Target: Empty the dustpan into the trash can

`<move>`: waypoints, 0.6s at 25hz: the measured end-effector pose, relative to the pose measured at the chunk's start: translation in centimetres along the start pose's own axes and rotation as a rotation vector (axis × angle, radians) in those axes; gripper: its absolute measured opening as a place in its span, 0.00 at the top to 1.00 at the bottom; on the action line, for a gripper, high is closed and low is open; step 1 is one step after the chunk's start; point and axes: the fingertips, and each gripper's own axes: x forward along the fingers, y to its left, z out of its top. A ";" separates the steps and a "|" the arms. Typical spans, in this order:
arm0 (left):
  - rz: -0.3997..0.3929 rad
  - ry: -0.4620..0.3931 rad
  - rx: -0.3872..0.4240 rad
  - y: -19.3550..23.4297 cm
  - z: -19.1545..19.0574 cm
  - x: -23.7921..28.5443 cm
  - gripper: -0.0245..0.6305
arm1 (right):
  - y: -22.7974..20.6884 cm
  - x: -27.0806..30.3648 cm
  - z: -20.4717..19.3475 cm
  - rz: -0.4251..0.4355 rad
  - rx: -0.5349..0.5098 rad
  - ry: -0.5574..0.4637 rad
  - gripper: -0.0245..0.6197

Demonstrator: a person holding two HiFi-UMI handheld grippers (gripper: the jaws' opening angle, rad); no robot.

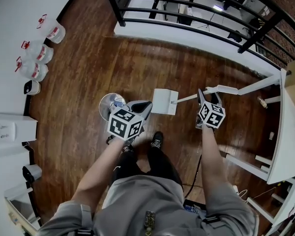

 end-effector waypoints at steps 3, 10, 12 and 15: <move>0.022 -0.030 -0.016 1.2 0.0 -1.8 0.96 | 1.0 -1.9 -2.9 -0.027 0.029 0.063 0.53; 0.080 -0.140 -0.053 4.5 0.8 -8.8 0.96 | 15.8 -5.0 -3.0 0.220 -0.030 0.071 0.85; 0.095 -0.180 -0.058 5.3 1.2 -11.3 0.96 | 20.9 -5.9 -0.1 0.303 -0.047 0.002 0.92; 0.115 -0.234 -0.062 6.0 1.4 -15.3 0.96 | 27.7 -7.9 4.4 0.420 -0.070 -0.102 0.96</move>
